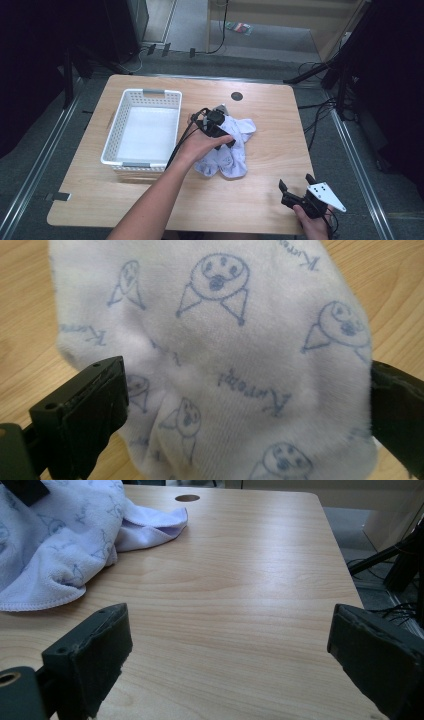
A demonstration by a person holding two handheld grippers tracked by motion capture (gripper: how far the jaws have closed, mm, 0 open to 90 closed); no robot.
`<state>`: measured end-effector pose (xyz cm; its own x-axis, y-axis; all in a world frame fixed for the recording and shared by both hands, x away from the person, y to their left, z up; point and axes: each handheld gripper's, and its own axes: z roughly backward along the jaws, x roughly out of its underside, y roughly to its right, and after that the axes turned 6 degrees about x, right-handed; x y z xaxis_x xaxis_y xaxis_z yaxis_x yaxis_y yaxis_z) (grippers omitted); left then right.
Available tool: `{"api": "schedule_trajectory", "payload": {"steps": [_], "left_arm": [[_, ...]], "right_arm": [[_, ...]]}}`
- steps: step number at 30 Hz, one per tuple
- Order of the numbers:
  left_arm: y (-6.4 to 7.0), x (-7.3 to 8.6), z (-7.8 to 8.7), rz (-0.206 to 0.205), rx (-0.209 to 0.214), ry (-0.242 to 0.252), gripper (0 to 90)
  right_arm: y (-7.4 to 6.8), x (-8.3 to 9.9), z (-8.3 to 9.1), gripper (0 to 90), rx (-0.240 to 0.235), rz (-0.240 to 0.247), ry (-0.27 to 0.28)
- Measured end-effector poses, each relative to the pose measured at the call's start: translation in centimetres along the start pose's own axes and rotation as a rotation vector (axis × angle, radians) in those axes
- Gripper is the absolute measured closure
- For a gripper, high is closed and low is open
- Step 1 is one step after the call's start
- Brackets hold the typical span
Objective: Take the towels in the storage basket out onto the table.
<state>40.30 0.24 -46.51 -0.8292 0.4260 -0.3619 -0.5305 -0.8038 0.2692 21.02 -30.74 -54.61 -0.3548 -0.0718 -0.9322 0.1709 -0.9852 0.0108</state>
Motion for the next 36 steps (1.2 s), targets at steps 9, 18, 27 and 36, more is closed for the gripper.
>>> {"api": "schedule_trajectory", "payload": {"steps": [9, 18, 27, 36], "left_arm": [[-1.0, 0.8, 3.2, -0.008, 0.0, 0.054, 0.0], [-3.0, 2.1, 6.4, 0.0, -0.025, 0.112, 0.0], [-5.1, 3.8, 8.9, 0.018, -0.031, 0.163, 0.0], [-7.7, 5.7, 11.5, 0.054, -0.077, 0.204, 0.0]], "right_arm": [[0.0, 0.0, 0.0, 4.2, 0.0, -0.001, -0.004], [0.0, 0.0, -0.1, 4.1, 0.002, -0.003, -0.008], [0.0, 0.0, -0.1, 4.1, 0.003, -0.003, -0.01], [0.0, 0.0, -0.1, 4.2, 0.006, 0.0, -0.012]]}}
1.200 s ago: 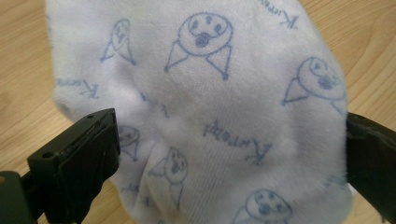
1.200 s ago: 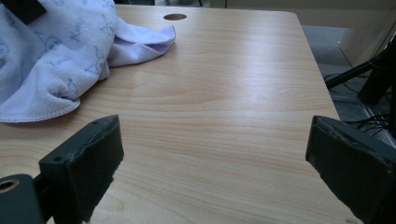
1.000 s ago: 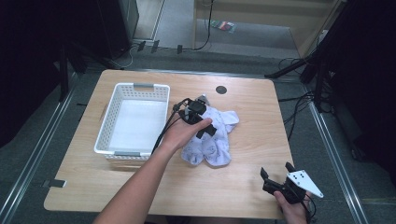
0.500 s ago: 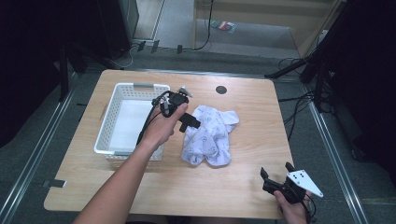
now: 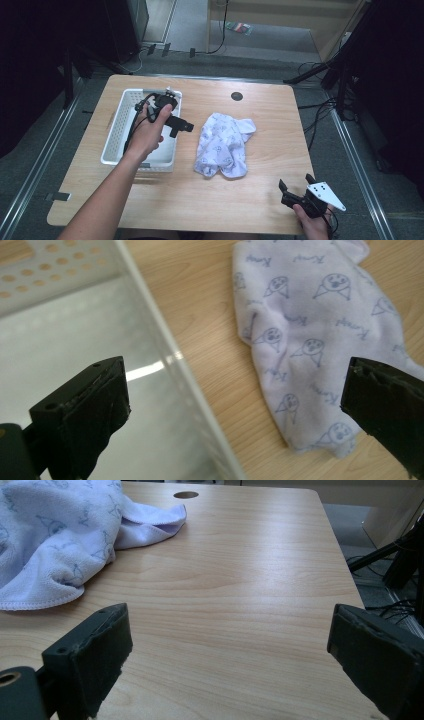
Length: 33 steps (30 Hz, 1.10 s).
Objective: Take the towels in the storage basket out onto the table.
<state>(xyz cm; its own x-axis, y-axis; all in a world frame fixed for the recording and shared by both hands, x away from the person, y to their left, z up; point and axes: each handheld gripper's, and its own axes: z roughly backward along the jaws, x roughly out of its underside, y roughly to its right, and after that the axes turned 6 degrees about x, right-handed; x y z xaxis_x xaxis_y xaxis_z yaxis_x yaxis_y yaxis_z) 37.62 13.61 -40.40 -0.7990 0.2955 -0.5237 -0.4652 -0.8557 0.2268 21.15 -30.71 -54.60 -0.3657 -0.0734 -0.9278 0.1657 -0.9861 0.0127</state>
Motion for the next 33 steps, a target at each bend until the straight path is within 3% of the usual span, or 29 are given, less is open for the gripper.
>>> {"api": "schedule_trajectory", "payload": {"steps": [13, 33], "left_arm": [[-3.9, 2.4, 3.3, 0.057, -0.036, 0.051, 0.0], [-9.7, 8.5, 7.1, 0.149, -0.103, 0.134, 0.0]], "right_arm": [[-0.1, 0.0, 0.0, 4.5, 0.007, -0.003, -0.006], [-0.1, 0.0, -0.1, 5.0, 0.017, 0.0, -0.014]]}}
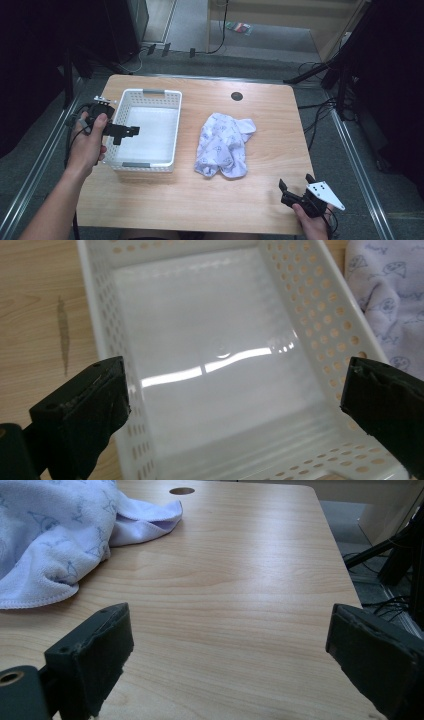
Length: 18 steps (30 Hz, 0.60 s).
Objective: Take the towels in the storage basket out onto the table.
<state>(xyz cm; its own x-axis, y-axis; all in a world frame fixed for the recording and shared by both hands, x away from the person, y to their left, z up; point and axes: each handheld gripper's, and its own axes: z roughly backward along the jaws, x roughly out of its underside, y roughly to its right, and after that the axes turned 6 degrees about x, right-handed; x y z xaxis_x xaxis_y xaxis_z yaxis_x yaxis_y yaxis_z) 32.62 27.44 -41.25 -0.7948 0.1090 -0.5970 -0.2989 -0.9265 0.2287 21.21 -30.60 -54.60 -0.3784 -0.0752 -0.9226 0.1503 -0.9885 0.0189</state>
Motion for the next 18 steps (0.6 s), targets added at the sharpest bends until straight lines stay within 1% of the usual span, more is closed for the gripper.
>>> {"api": "schedule_trajectory", "payload": {"steps": [3, 10, 14, 16, 17, 18], "left_arm": [[-0.9, 0.7, 0.6, 0.014, 0.003, 0.013, 0.0], [-2.8, 2.8, 1.9, 0.043, 0.008, 0.079, 0.0], [-3.3, 4.2, 2.6, 0.053, 0.001, 0.102, 0.0], [-3.4, 4.7, 2.8, 0.05, -0.01, 0.11, 0.0], [-3.5, 5.2, 2.9, 0.051, -0.014, 0.123, 0.0], [-3.7, 5.6, 3.1, 0.047, -0.011, 0.126, 0.0]], "right_arm": [[0.0, 0.0, 0.0, 5.0, 0.001, 0.003, 0.002], [0.0, 0.0, 0.0, 5.1, 0.005, 0.004, 0.0], [-0.1, 0.0, 0.0, 5.3, 0.007, 0.005, 0.0], [-0.1, 0.0, 0.0, 5.4, 0.008, 0.003, -0.003], [-0.1, 0.0, 0.0, 5.4, 0.008, 0.005, -0.002], [-0.1, 0.0, 0.0, 5.4, 0.009, 0.005, -0.003]]}}
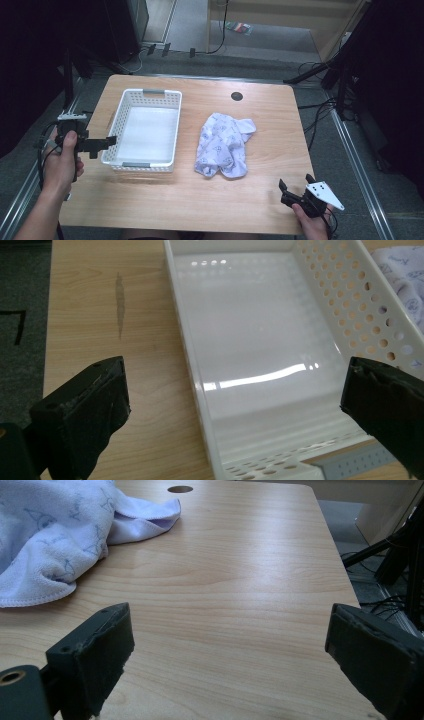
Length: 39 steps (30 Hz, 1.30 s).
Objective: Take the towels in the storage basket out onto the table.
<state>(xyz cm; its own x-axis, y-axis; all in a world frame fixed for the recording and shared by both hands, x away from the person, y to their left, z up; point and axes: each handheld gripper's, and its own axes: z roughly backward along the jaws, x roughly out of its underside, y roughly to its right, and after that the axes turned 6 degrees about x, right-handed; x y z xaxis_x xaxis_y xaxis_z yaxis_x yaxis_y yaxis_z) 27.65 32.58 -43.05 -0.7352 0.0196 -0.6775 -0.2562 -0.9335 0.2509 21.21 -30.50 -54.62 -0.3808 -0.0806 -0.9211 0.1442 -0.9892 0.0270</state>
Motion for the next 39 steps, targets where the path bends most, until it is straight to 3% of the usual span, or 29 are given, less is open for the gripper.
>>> {"api": "schedule_trajectory", "payload": {"steps": [9, 17, 29, 39], "left_arm": [[-2.2, 4.2, 1.0, 0.037, 0.04, 0.143, 0.0], [-3.3, 7.3, 1.9, 0.015, 0.045, 0.25, 0.0], [-4.1, 11.2, 1.2, -0.015, 0.04, 0.35, 0.0], [-4.7, 13.6, -0.2, -0.047, 0.039, 0.357, 0.0]], "right_arm": [[0.0, 0.0, 0.0, 5.5, 0.004, 0.0, -0.001], [0.0, 0.0, 0.0, 5.8, 0.008, 0.003, -0.006], [-0.1, 0.0, 0.0, 6.0, 0.012, 0.002, -0.01], [-0.1, 0.0, 0.0, 6.1, 0.019, 0.004, -0.013]]}}
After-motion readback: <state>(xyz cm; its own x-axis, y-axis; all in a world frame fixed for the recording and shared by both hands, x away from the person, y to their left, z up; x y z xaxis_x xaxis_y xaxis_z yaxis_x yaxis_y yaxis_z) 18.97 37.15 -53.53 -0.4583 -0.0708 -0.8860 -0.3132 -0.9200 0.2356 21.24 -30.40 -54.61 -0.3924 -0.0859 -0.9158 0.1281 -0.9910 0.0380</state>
